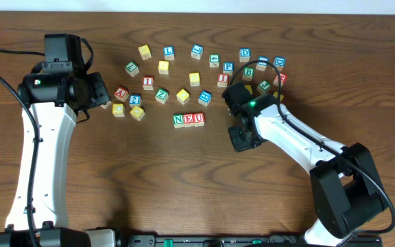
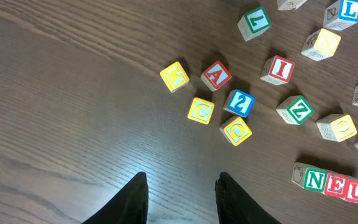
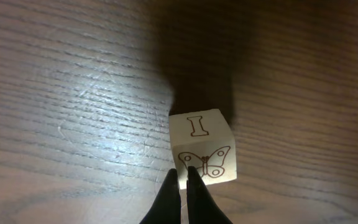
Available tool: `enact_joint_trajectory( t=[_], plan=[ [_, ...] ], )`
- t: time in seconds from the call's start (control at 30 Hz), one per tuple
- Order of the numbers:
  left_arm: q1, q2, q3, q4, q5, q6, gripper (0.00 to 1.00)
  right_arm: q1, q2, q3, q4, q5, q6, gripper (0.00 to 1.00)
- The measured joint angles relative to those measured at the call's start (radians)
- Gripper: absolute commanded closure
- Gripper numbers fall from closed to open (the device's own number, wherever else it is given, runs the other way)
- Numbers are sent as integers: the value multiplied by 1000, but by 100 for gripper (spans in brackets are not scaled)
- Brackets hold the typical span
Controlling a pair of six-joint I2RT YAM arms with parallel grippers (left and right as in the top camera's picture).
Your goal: Spell out NEURIPS
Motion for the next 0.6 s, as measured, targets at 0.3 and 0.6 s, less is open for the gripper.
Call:
enact_joint_trajectory(
  t=[0.3, 0.6],
  plan=[
    [0, 0, 0, 0, 0, 0, 64, 0, -21, -43, 52, -8, 2, 99],
    [0, 0, 0, 0, 0, 0, 64, 6, -42, -74, 92, -15, 2, 99]
  ],
)
